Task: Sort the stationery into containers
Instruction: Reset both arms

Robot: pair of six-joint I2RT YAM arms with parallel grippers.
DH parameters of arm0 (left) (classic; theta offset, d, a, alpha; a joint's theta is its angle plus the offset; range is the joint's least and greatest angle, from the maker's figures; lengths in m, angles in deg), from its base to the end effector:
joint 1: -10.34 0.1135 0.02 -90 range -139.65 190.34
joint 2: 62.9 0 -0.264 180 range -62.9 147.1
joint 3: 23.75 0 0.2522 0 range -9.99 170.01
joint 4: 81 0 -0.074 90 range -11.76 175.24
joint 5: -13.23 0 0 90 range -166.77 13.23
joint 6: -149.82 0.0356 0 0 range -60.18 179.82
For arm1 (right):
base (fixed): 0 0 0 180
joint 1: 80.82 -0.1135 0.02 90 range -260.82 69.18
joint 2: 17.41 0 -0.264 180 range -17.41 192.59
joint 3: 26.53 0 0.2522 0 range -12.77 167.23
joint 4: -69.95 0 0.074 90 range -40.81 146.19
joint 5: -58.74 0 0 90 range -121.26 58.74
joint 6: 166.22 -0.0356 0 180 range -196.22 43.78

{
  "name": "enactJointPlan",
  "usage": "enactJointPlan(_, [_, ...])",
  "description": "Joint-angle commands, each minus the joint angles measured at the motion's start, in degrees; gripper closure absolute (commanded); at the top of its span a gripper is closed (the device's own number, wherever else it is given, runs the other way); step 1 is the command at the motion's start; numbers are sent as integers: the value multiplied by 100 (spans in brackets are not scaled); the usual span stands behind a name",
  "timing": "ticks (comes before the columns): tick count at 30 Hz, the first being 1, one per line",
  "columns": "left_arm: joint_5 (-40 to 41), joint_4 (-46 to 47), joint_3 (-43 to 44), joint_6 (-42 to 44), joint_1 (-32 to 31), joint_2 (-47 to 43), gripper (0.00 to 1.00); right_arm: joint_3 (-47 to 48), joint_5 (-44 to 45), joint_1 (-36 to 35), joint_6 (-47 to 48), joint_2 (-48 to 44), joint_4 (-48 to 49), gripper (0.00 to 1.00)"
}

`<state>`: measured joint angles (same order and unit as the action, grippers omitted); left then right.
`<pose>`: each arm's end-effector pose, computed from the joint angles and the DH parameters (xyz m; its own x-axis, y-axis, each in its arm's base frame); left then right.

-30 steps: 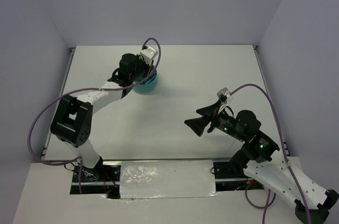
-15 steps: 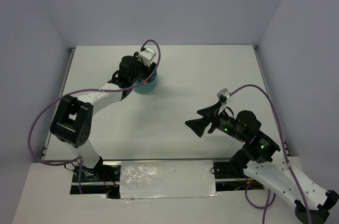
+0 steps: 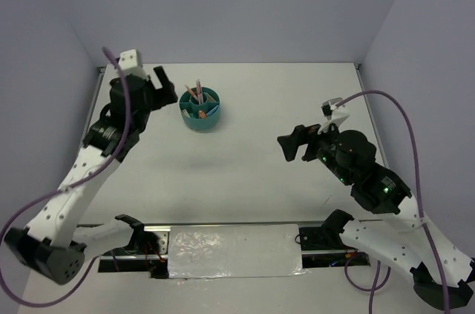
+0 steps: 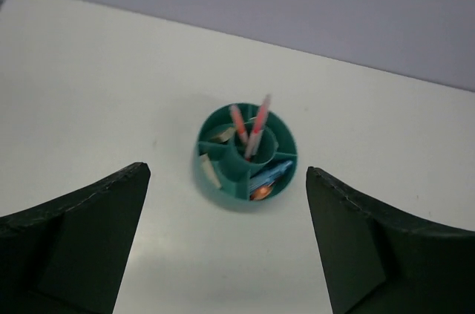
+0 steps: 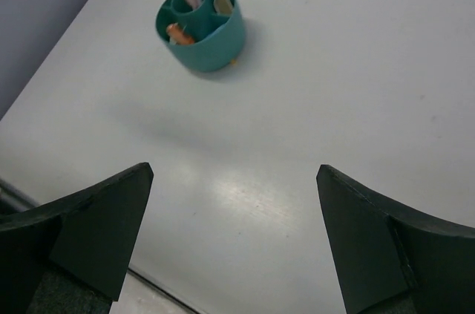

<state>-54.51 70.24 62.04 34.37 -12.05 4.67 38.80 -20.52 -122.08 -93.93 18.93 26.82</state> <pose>0.2492 -0.0881 0.4168 -0.1562 -0.3658 -0.9175 -0.0653 0.9307 -0.3599 0.1048 0.0831 0.3655 -0.3307 0.1075 -0.9376 -0.4320 0.8661 0.2516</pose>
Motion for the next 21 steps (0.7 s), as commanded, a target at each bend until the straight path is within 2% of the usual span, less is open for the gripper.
enactJointPlan(1, [1192, -2093, -591, -830, 24, -890, 1, 739, 1112, -23, 277, -65, -858, 0])
enactJointPlan(5, [1386, -2454, -1155, -593, 24, -2175, 1, 1065, 1456, -23, 269, -346, -1316, 0])
enactJointPlan(9, [1754, -2718, -1471, -514, 24, -3414, 0, 1004, 1869, -23, 225, -689, -1651, 0])
enactJointPlan(14, [1615, -2455, -1972, -399, 24, -4627, 1, 881, 1861, -23, 93, -1172, -1897, 0])
enactJointPlan(17, [1562, -2297, -2403, -390, 24, -5050, 1, 784, 1862, -14, 23, -1357, -1950, 0])
enactJointPlan(21, [1342, -2235, -2378, -320, 24, -5035, 1, 670, 1563, -23, 49, -1402, -1871, 0])
